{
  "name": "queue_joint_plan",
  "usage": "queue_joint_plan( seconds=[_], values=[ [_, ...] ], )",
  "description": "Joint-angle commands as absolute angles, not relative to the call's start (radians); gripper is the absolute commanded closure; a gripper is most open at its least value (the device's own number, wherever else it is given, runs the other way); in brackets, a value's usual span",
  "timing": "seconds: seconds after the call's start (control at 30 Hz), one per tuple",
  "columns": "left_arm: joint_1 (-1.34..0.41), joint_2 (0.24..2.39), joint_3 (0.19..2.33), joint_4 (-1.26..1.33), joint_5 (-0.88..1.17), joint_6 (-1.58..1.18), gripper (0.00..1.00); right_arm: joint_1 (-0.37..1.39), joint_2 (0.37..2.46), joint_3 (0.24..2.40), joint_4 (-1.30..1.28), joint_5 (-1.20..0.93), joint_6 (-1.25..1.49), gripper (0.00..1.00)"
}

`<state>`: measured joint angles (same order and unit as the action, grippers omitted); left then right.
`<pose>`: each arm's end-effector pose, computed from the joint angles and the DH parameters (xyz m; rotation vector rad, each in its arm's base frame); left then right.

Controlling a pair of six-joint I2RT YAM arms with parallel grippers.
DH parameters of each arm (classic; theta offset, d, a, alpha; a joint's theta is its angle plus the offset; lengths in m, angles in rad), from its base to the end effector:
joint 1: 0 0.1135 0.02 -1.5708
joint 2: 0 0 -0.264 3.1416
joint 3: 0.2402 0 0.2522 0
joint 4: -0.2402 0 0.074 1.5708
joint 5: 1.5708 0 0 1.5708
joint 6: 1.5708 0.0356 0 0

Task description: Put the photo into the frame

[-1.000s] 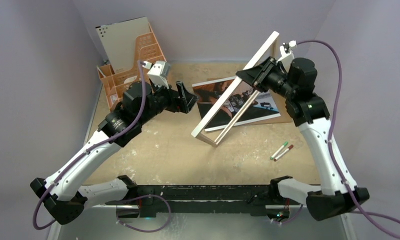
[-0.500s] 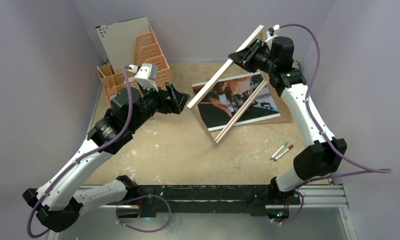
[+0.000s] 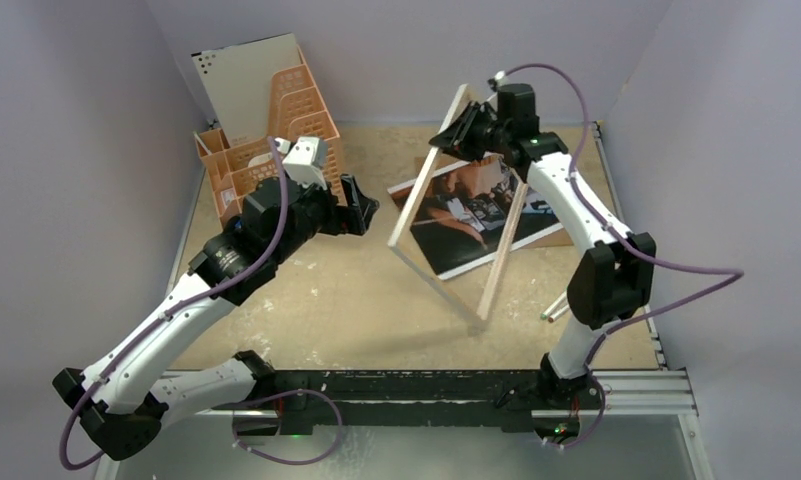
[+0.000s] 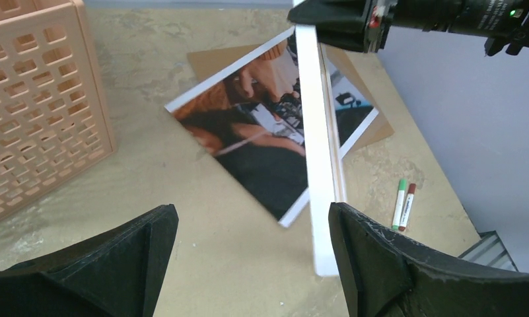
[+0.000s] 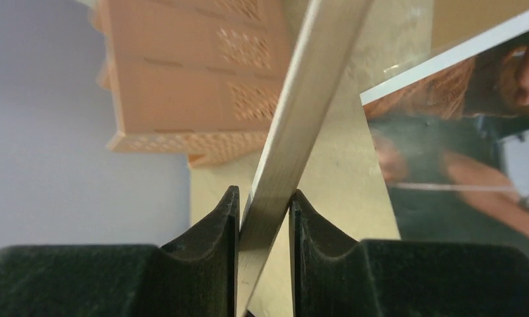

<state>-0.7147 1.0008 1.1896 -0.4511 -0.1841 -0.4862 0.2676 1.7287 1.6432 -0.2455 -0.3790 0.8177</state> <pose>0.1645 -0.1341 0.4124 0.0820 1.8802 -0.6705 0.3938 0.1216 0.3783 0.2816 2.0126 1.0728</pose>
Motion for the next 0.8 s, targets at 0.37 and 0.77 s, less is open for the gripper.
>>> queue_joint_plan(
  seconds=[0.37, 0.77],
  values=[
    [-0.712, 0.995, 1.138, -0.46, -0.23, -0.506, 0.11, 0.458, 1.78, 1.584, -0.216, -0.264, 0.77, 1.0],
    [-0.712, 0.978, 1.059, -0.511, -0.272, -0.553, 0.11, 0.66, 1.864, 1.399, -0.009, -0.087, 1.168, 1.0]
  ],
)
